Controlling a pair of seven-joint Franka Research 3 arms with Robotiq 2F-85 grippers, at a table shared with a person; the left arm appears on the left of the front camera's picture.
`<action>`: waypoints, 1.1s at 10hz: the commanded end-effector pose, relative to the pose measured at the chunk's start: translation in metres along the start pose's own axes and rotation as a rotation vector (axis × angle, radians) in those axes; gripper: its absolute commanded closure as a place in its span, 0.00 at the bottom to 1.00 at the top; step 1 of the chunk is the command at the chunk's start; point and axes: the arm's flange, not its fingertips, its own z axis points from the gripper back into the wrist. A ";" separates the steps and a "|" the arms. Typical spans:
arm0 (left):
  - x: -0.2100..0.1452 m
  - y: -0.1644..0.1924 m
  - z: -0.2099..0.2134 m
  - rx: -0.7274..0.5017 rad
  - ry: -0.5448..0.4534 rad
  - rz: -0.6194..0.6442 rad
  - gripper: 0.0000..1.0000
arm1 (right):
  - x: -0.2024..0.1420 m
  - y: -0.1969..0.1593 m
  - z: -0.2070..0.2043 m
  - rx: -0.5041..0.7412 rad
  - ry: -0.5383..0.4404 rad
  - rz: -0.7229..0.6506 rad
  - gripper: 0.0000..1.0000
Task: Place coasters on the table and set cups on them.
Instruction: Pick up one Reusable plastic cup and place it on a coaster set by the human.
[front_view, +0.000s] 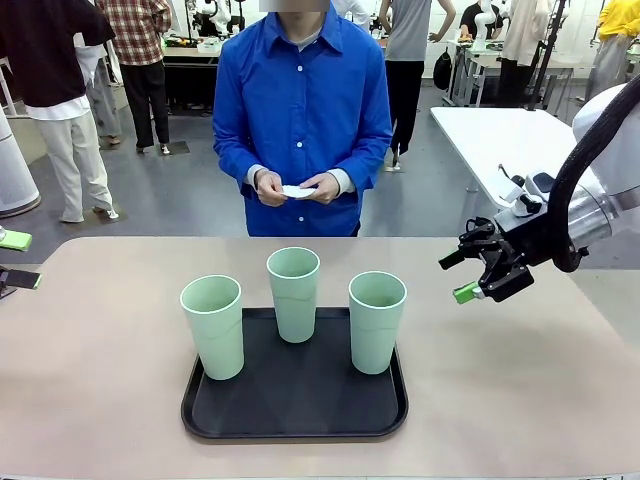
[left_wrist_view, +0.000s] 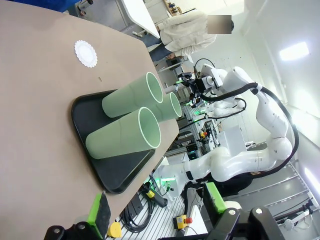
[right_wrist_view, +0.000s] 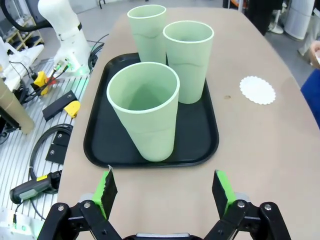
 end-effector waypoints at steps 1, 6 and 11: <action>0.000 0.000 0.001 -0.011 -0.007 -0.006 0.00 | -0.019 -0.002 -0.013 0.028 -0.081 0.021 0.00; 0.000 0.000 0.001 -0.011 -0.007 -0.006 0.00 | -0.049 0.004 -0.035 0.019 -0.275 0.013 0.00; 0.000 0.000 0.001 -0.011 -0.007 -0.006 0.00 | -0.049 0.004 -0.033 0.003 -0.295 0.005 0.00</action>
